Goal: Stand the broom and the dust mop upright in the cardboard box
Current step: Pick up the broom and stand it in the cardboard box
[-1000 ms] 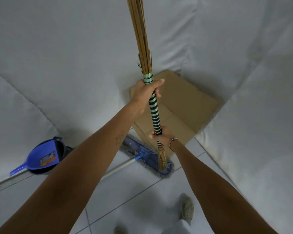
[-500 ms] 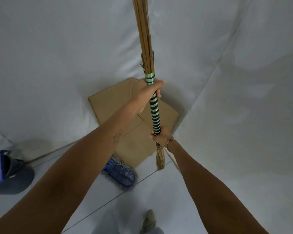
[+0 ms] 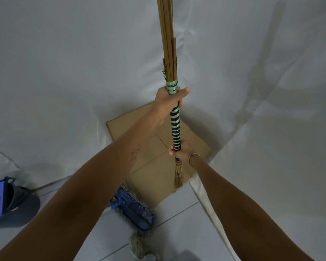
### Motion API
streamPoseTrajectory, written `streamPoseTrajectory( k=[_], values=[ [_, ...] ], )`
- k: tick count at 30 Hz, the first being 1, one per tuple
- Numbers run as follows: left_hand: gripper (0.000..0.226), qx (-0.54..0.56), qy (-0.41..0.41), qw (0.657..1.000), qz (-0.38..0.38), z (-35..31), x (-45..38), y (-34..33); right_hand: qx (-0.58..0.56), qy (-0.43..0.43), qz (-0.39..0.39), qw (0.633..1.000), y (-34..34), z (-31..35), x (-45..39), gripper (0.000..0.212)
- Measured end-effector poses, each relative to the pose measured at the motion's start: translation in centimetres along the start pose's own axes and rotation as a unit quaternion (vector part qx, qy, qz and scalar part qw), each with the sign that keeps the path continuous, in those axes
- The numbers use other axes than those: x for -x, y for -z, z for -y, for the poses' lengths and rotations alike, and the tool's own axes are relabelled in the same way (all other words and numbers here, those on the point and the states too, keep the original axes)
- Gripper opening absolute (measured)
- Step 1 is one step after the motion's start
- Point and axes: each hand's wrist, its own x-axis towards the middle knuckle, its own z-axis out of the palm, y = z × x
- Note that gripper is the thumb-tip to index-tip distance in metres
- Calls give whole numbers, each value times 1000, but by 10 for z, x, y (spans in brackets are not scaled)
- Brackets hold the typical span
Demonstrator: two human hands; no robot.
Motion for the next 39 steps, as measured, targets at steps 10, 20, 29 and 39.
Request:
streamPoseTrajectory(
  k=[10,20,29,39],
  values=[
    [28,-11,-18,1000,-1,9,-81,24,-9,-12,3,1000,-6,25,-96,16],
    [23,24,34,997,-73,58,-229,38,-36,-5,64,997,-3,29,-251,27],
    [26,-27,62,994,-84,167,-394,42,-6,-25,52,998,-23,-14,-434,32],
    [23,-62,59,991,-102,312,-459,54,0,-36,51,998,-110,-97,-541,15]
  ],
)
